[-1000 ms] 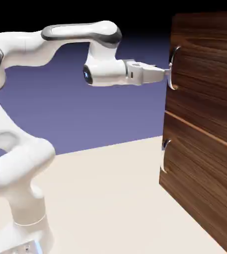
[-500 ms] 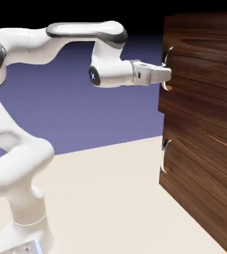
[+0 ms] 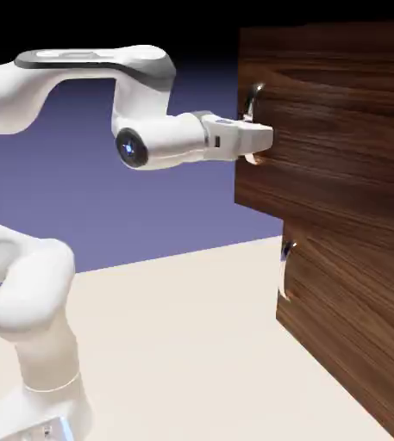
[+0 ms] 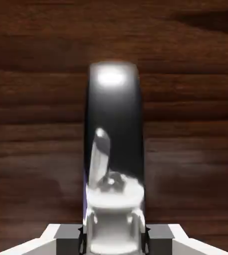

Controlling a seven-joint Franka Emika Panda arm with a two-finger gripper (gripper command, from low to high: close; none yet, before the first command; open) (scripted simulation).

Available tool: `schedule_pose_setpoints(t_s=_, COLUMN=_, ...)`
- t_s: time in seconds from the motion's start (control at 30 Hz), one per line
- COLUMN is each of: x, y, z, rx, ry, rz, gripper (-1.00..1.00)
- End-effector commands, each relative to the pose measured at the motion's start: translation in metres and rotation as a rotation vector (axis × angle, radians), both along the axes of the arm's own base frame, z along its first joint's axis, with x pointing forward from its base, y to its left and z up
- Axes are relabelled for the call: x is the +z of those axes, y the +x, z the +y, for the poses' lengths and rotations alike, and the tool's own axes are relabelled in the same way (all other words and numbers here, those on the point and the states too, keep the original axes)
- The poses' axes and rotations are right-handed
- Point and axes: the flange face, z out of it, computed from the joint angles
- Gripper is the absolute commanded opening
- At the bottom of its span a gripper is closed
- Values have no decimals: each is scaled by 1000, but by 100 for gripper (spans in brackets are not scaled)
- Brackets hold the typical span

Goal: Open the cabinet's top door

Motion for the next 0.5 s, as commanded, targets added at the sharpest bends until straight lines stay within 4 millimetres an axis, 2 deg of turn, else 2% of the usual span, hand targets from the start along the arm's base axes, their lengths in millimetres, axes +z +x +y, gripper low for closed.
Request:
schedule_pose_setpoints(t_s=0.0, x=0, y=-6, z=-6, rx=18, ry=2, rz=0, gripper=-100)
schedule_pose_setpoints(t_s=0.23, x=0, y=-46, z=-48, rx=153, ry=2, rz=0, gripper=-100)
schedule_pose_setpoints(t_s=0.47, x=0, y=-82, z=-99, rx=297, ry=2, rz=0, gripper=-100)
